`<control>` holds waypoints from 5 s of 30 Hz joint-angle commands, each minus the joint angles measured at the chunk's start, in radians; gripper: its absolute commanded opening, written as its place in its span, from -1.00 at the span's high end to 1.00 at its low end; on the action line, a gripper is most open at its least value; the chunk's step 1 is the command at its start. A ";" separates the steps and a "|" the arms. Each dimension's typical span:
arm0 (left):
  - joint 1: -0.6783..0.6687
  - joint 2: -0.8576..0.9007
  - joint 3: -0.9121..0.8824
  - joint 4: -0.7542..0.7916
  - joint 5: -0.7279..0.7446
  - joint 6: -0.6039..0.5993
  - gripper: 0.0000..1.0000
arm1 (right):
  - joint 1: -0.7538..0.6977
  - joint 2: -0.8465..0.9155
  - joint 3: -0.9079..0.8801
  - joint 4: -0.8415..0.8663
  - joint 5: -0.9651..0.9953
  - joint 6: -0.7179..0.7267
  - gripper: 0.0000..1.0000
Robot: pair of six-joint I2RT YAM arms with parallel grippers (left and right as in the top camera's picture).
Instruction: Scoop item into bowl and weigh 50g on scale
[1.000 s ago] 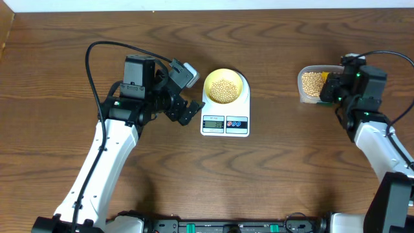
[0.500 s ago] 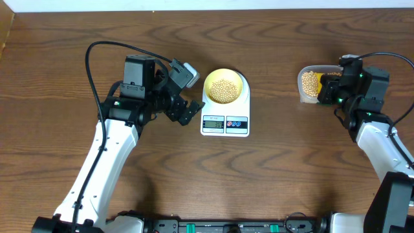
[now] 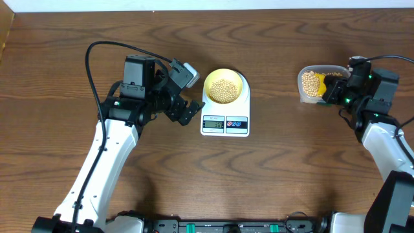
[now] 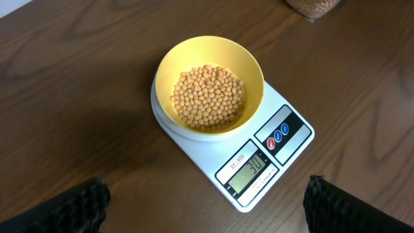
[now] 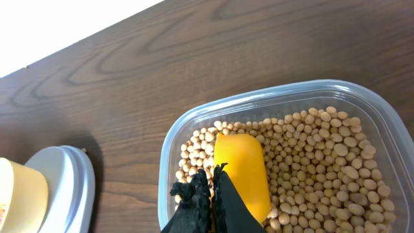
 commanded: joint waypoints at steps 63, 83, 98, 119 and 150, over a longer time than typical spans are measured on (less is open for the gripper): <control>0.002 -0.011 -0.008 0.000 0.013 -0.005 -0.95 | -0.219 0.111 0.002 0.269 -0.524 0.311 0.98; 0.002 -0.011 -0.008 0.001 0.013 -0.005 -0.95 | -0.072 0.111 0.002 0.375 -0.559 0.476 0.98; 0.002 -0.011 -0.008 0.001 0.013 -0.005 -0.95 | 0.192 0.111 0.002 0.461 -0.370 0.569 0.98; 0.002 -0.011 -0.008 0.001 0.013 -0.005 -0.95 | 0.468 0.111 0.002 0.502 -0.109 0.568 0.98; 0.002 -0.011 -0.008 0.001 0.013 -0.005 -0.95 | 0.500 0.111 0.001 0.454 -0.109 0.335 0.98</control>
